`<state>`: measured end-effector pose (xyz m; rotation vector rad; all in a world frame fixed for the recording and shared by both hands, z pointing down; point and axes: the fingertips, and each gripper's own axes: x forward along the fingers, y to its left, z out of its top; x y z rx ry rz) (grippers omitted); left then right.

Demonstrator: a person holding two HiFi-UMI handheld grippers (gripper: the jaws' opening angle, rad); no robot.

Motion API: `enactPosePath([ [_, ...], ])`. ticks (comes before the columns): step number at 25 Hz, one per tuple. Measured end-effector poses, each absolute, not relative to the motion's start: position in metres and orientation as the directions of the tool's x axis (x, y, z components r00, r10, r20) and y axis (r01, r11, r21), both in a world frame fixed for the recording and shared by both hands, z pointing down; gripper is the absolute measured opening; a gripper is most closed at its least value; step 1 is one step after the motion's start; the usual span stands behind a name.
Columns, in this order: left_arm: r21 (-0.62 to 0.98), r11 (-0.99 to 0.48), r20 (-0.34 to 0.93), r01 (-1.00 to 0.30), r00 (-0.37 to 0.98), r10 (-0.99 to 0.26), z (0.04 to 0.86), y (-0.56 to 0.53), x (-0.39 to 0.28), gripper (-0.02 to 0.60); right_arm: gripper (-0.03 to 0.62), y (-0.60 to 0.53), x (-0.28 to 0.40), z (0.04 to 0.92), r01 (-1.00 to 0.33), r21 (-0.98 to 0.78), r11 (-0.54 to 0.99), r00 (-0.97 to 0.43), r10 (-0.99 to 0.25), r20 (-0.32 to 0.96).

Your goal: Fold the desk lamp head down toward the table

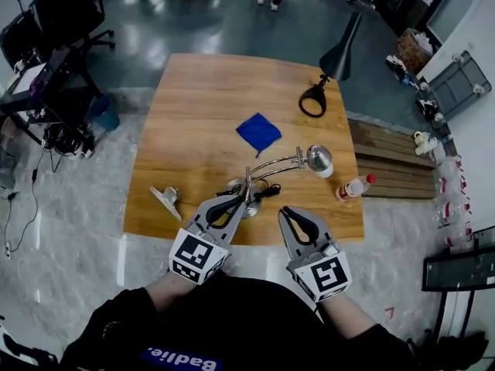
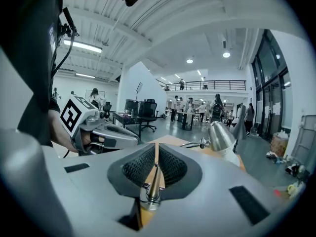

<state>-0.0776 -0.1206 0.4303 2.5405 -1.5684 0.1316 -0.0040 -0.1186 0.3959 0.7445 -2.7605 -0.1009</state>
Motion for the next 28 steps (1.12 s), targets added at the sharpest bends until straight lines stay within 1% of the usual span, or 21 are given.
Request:
enactPosePath([
  [3,0.087,-0.491,0.168,-0.867,0.499,-0.850,0.441,-0.130,-0.087,0.011,0.011,-0.129,-0.017,0.392,-0.499,0.210,0.841,-0.802,-0.540,0.256],
  [7,0.090,-0.547,0.188,-0.832,0.554,-0.811,0.458,-0.139,-0.096,0.011,0.039,-0.142,-0.031,0.390,-0.510,0.300,0.806,-0.756,-0.587,0.290],
  [11,0.101,-0.564,0.206,-0.820,0.572,-0.794,0.475,-0.148,-0.101,0.013,0.066,-0.148,-0.036,0.396,-0.467,0.397,0.790,-0.711,-0.602,0.363],
  [15,0.106,-0.573,0.248,-0.813,0.579,-0.776,0.495,-0.157,-0.100,0.041,0.092,-0.155,-0.034,0.405,-0.412,0.498,0.763,-0.651,-0.629,0.425],
  [18,0.115,-0.557,0.275,-0.823,0.565,-0.778,0.507,-0.165,-0.101,0.071,0.129,-0.165,-0.033,0.410,-0.333,0.601,0.727,-0.613,-0.651,0.448],
  [23,0.119,-0.548,0.324,-0.828,0.554,-0.767,0.521,-0.174,-0.095,0.105,0.143,-0.180,-0.031,0.410,-0.158,0.754,0.638,-0.562,-0.686,0.463],
  [28,0.135,-0.546,0.368,-0.827,0.554,-0.747,0.538,-0.184,-0.085,0.142,0.153,-0.191,-0.025,0.414,0.018,0.843,0.538,-0.490,-0.730,0.476],
])
